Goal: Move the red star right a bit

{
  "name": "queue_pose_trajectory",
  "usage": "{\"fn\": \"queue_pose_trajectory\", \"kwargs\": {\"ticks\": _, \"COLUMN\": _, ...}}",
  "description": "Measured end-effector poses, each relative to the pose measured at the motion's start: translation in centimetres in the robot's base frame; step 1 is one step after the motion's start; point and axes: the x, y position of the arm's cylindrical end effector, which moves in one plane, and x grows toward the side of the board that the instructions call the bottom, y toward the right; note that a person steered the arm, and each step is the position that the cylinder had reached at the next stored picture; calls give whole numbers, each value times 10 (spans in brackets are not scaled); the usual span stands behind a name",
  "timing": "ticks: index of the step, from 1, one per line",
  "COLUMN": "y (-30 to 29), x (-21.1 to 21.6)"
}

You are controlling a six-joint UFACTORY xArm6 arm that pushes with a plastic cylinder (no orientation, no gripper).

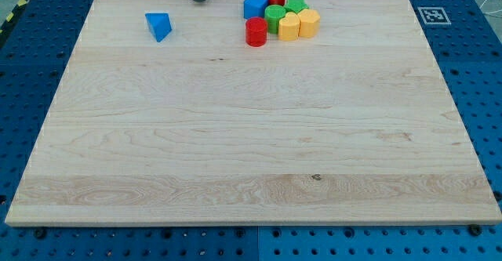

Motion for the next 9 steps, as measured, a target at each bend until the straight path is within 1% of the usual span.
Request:
{"fn": "queue_pose_trajectory", "kwargs": {"ticks": 1, "y": 4, "x": -1}}
{"fn": "queue_pose_trajectory", "kwargs": {"ticks": 4, "y": 70, "x": -1}}
{"fn": "queue_pose_trajectory", "kwargs": {"ticks": 9, "y": 137, "x": -1}}
